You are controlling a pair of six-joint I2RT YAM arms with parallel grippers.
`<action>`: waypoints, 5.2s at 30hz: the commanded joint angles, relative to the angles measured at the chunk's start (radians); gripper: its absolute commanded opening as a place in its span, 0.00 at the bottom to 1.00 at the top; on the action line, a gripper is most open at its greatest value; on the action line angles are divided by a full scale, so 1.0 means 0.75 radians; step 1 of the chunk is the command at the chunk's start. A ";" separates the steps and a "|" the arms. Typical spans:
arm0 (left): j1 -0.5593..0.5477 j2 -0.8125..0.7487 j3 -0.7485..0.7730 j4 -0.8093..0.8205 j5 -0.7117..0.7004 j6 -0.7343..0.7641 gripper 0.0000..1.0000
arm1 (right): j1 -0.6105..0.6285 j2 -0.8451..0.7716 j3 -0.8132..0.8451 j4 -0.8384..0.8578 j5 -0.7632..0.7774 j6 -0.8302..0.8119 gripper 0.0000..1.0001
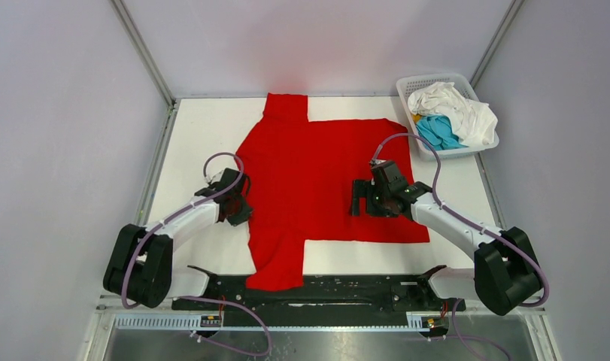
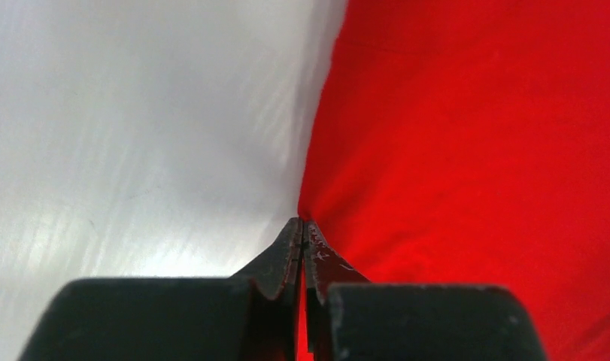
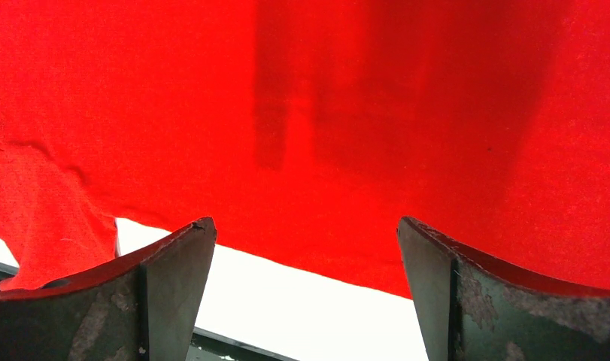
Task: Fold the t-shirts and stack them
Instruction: Flatten out the tshirt, then grab the side of the flattened tshirt closest away from the robot with both arms
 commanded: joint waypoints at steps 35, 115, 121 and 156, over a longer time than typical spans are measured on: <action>-0.556 0.344 0.691 -0.237 -0.154 0.004 0.64 | -0.001 -0.031 -0.013 -0.108 0.228 -0.063 1.00; 0.133 0.485 0.576 0.010 0.303 0.273 0.99 | -0.086 0.265 0.098 -0.003 0.220 0.131 0.99; 0.190 0.784 0.806 -0.016 0.293 0.281 0.99 | -0.106 0.382 0.158 0.019 0.207 0.128 0.99; -0.304 -0.519 -0.093 -0.573 0.043 -0.152 0.95 | -0.420 -0.444 -0.281 -0.111 0.505 0.296 0.99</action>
